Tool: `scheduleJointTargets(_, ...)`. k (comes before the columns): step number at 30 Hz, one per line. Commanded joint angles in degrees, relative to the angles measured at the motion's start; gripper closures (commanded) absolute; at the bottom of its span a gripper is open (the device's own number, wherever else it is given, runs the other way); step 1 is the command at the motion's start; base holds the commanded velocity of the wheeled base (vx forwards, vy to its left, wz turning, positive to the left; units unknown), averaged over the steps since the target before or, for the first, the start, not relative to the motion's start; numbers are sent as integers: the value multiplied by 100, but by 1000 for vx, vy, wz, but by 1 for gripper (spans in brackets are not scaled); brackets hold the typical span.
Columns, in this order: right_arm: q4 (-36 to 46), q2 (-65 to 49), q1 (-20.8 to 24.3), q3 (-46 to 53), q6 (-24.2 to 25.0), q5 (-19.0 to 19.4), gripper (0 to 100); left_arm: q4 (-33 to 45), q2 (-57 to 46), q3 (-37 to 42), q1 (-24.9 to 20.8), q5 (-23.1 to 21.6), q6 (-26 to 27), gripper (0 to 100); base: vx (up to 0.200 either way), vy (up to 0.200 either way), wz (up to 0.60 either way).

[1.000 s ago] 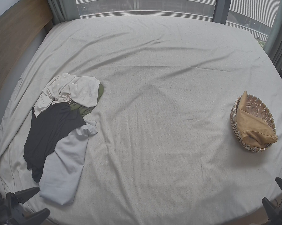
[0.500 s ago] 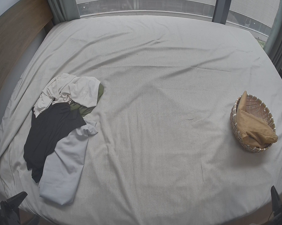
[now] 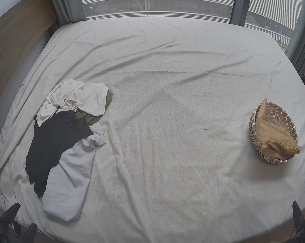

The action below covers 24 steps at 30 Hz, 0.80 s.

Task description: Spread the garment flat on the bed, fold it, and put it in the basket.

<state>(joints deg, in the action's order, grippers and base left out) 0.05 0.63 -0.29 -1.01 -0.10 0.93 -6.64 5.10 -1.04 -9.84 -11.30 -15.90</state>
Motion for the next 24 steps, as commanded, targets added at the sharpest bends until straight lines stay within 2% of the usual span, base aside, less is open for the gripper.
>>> scheduleJointTargets(1,4,-46,3,92,-8,4,0,111,18,104,26,128,25,0,0,0,0)
scheduleJointTargets(9,13,-46,3,92,1,4,0,181,18,104,333,260,157,0,0,0,0)
scheduleJointTargets(14,13,-46,3,92,1,4,0,199,27,104,430,752,386,0,0,0,0)
scheduleJointTargets(17,13,-46,3,92,1,4,0,199,27,104,465,831,412,0,0,0,0)
scheduleJointTargets(18,13,-46,3,92,1,4,0,207,18,104,465,1200,596,0,0,0,0)
scheduleJointTargets(21,13,-46,3,92,1,4,0,207,27,104,474,1490,1106,0,0,0,0)
scheduleJointTargets(22,13,-46,3,92,1,4,0,207,27,104,474,1482,1168,0,0,0,0)
scheduleJointTargets(24,13,-46,3,92,1,4,0,216,27,104,465,1446,948,0,0,0,0)
